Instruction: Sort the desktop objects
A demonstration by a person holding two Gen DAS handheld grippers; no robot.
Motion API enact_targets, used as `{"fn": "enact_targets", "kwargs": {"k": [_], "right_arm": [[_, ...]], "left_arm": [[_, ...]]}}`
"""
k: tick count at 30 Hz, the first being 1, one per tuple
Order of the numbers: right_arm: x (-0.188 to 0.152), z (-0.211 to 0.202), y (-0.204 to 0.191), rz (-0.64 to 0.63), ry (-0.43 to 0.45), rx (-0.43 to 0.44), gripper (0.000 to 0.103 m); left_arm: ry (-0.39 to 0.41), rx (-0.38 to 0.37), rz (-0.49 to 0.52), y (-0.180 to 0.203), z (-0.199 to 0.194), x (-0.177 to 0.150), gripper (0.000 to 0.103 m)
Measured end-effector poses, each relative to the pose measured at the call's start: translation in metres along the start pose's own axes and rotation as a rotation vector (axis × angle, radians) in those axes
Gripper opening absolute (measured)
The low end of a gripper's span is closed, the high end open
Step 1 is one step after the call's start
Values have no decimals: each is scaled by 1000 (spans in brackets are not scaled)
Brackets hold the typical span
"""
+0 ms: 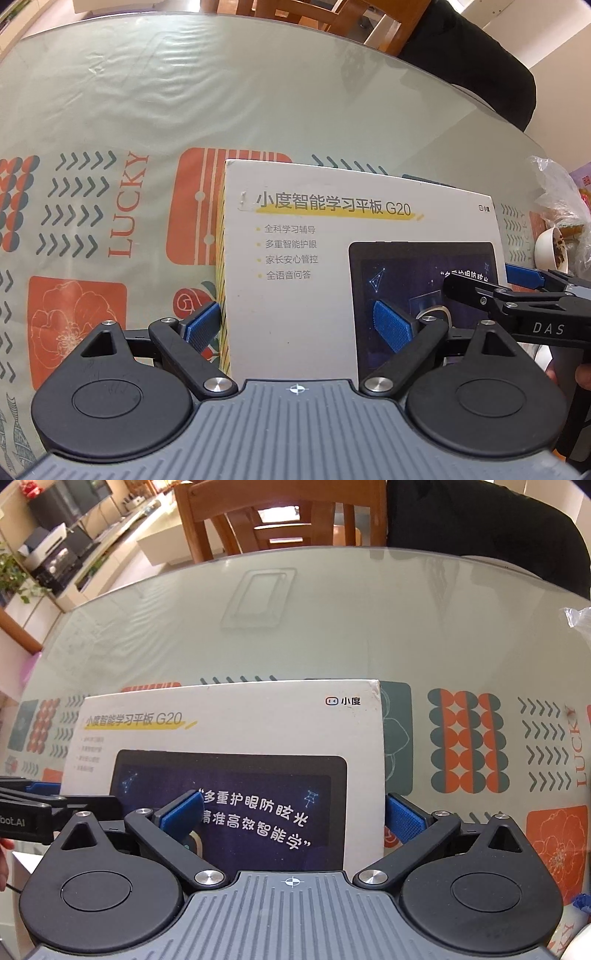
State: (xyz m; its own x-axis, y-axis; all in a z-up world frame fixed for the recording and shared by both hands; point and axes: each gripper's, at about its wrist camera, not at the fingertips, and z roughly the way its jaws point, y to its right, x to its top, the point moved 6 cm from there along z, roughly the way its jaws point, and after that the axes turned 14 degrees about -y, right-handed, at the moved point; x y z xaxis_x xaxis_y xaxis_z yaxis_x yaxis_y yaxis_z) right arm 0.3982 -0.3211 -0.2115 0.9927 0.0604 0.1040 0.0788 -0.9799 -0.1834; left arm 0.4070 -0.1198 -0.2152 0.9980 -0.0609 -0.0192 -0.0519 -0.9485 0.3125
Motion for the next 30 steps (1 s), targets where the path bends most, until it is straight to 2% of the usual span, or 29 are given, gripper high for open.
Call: {"fn": "enact_targets", "kwargs": {"k": [8,18,23,30], "right_arm": [[-7,-1,5,-45,34,30,103],[-6,-2,-3,0,37,5,103],[-9,-2,-7,29,25,-5,103],[-7,-18,-15,22,65,-13,103]], "left_arm": [[-10,-28,-6,-8,6,-1,103],[87,34,-58,0,5,-11,103],[83,59,-51,0,2,-10,103],[118,69,-57,5,-18,-4,103]]}}
